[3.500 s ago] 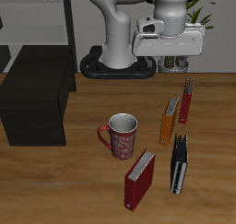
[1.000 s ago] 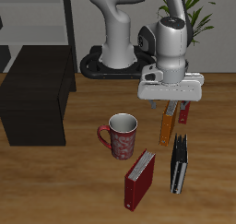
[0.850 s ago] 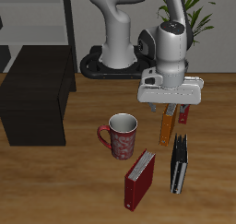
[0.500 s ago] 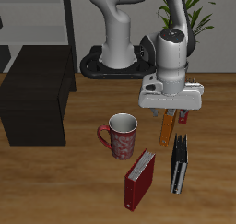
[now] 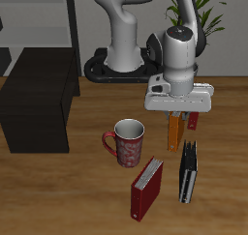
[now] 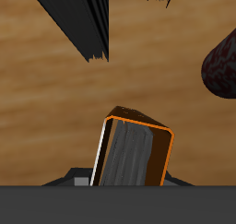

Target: Place the orange book flat on top of the shelf

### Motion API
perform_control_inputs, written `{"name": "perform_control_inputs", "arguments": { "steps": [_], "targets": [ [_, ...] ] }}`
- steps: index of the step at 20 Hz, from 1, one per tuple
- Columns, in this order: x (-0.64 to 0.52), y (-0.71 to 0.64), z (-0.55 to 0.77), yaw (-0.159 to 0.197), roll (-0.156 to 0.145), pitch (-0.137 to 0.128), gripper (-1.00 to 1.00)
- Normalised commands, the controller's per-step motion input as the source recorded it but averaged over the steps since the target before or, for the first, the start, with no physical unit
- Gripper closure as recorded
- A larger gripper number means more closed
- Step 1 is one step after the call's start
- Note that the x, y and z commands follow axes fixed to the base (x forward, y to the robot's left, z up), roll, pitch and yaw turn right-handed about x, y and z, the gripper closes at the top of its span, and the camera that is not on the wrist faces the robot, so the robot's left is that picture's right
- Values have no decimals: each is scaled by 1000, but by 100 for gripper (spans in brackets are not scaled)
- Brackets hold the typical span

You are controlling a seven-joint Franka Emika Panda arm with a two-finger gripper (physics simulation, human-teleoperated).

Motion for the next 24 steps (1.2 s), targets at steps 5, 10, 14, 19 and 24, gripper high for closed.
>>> {"name": "perform_control_inputs", "arguments": {
  "steps": [5, 10, 14, 19, 24],
  "targets": [
    [-49, -84, 250, 30, -11, -35, 100],
    [-59, -221, 286, 35, -34, -14, 100],
    [-130, -324, 408, 37, -62, -36, 100],
    [-231, -403, 489, 30, -54, -31, 100],
    [-239, -371, 462, 36, -61, -34, 100]
  ]
}}
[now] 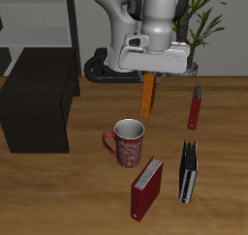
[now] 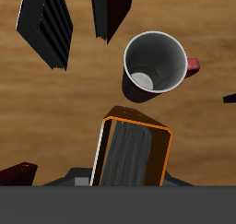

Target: Place the orange book flat on top of the shelf

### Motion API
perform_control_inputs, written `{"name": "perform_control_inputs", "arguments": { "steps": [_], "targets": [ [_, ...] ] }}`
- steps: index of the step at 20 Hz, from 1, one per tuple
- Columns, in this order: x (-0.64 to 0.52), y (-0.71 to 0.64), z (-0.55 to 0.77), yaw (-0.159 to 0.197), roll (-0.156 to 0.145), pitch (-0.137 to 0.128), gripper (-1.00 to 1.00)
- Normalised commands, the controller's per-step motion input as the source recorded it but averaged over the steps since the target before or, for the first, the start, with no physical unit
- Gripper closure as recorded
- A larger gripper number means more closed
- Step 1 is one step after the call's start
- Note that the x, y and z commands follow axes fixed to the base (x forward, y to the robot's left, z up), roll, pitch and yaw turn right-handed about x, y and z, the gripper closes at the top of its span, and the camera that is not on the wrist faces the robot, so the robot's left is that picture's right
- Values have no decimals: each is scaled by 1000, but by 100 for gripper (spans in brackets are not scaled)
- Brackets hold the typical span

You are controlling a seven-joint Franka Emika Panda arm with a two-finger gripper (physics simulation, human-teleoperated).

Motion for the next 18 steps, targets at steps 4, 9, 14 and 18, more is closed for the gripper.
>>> {"name": "perform_control_inputs", "arguments": {
  "steps": [4, 9, 14, 18],
  "targets": [
    [-252, -278, 357, 36, -44, -19, 100],
    [-235, -264, 342, 48, -42, -36, 100],
    [-183, -405, 429, 70, -92, -50, 100],
    [-125, -577, 522, 77, -146, -67, 100]
  ]
}}
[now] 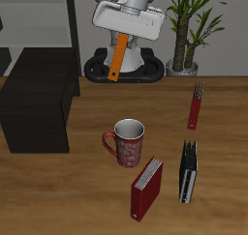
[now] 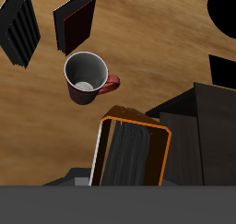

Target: Place the orange book flat on top of the shelf

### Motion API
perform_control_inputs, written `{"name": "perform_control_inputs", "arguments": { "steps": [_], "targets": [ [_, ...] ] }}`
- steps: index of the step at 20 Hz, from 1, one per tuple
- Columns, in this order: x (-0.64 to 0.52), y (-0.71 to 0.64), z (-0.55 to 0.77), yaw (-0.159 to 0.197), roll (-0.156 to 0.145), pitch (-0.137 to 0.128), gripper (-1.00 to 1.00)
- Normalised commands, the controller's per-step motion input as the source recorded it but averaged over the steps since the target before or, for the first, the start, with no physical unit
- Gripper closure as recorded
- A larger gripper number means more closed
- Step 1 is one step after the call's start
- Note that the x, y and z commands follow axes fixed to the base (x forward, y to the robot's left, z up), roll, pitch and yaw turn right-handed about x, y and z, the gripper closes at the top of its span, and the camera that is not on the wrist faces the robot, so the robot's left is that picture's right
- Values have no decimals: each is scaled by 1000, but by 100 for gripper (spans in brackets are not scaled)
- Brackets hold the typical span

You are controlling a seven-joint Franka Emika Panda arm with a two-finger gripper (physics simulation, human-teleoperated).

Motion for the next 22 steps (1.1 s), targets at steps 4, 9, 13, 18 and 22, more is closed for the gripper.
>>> {"name": "perform_control_inputs", "arguments": {
  "steps": [4, 9, 13, 18, 22],
  "targets": [
    [-115, -490, 431, 65, -141, -50, 100],
    [-199, -429, 393, 91, -115, -56, 100],
    [-189, -386, 437, 67, -111, -71, 100],
    [-115, -345, 293, 49, -93, -59, 100],
    [-29, -628, 136, 60, -157, -46, 100]
  ]
}}
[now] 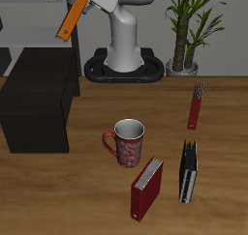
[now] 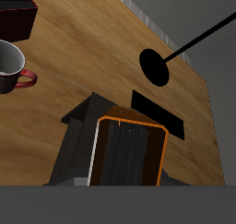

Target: Place the orange book flat on top of the shelf

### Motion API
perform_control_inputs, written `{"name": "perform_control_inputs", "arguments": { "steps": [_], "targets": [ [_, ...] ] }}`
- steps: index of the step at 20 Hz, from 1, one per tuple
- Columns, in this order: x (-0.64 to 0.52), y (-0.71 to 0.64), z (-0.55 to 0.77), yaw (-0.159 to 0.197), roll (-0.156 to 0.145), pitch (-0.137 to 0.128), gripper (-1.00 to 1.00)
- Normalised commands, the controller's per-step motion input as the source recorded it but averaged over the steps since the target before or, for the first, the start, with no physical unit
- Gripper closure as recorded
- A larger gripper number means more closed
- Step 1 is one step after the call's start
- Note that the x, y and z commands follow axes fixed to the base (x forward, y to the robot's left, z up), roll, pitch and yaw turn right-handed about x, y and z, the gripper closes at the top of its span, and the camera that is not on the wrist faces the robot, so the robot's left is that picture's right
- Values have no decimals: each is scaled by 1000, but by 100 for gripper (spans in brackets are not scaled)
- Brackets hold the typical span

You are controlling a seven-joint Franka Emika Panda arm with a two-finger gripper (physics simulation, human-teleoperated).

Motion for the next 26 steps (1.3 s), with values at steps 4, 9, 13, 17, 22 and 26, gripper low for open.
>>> {"name": "perform_control_inputs", "arguments": {
  "steps": [4, 9, 13, 17, 22, 26],
  "targets": [
    [65, -452, 13, 40, -112, -23, 100],
    [71, -319, 12, 28, -93, -30, 100],
    [96, -236, -1, -24, -63, 1, 100],
    [217, -218, -146, 44, -61, -40, 100],
    [152, -200, -141, 25, -63, -21, 100],
    [187, -91, -118, -39, -29, 34, 100]
  ]
}}
